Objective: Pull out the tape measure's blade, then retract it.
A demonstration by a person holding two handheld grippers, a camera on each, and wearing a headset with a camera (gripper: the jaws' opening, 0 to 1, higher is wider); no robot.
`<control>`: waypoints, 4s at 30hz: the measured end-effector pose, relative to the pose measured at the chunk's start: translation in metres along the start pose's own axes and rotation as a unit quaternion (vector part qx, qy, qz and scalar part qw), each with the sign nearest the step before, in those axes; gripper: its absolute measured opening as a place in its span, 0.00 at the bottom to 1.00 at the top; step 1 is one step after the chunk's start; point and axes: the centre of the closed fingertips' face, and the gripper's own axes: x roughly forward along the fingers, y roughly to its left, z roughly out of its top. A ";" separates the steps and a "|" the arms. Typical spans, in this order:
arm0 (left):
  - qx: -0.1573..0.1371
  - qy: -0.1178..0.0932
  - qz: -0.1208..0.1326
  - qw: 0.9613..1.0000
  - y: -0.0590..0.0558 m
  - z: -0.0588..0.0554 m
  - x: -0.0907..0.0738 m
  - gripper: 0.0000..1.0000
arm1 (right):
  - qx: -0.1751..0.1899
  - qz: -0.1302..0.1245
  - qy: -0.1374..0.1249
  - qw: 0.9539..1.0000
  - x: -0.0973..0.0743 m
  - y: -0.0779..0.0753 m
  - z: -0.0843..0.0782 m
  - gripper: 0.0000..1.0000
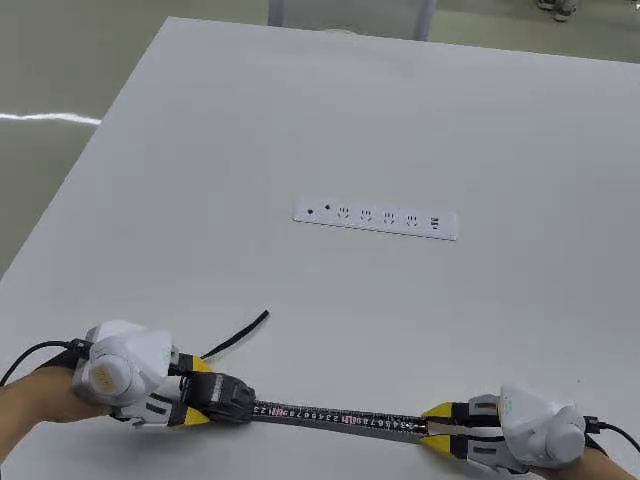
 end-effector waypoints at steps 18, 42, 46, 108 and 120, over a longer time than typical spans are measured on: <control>0.006 -0.008 -0.003 1.000 -0.002 -0.002 0.002 0.30 | 0.010 -0.024 0.016 1.000 0.003 0.000 -0.002 0.16; 0.017 -0.017 0.027 0.999 0.004 0.006 -0.003 0.37 | 0.052 -0.071 0.014 0.996 -0.016 0.007 0.013 0.34; 0.008 -0.026 0.042 0.999 0.007 0.011 -0.010 0.43 | 0.060 -0.082 0.011 0.995 -0.021 0.011 0.018 0.36; -0.229 -0.136 0.285 0.921 -0.078 0.044 -0.062 0.77 | 0.204 -0.319 -0.027 0.925 -0.065 0.087 0.068 0.88; -0.252 -0.154 0.313 0.902 -0.088 0.056 -0.062 0.89 | 0.218 -0.336 -0.040 0.915 -0.059 0.095 0.078 0.93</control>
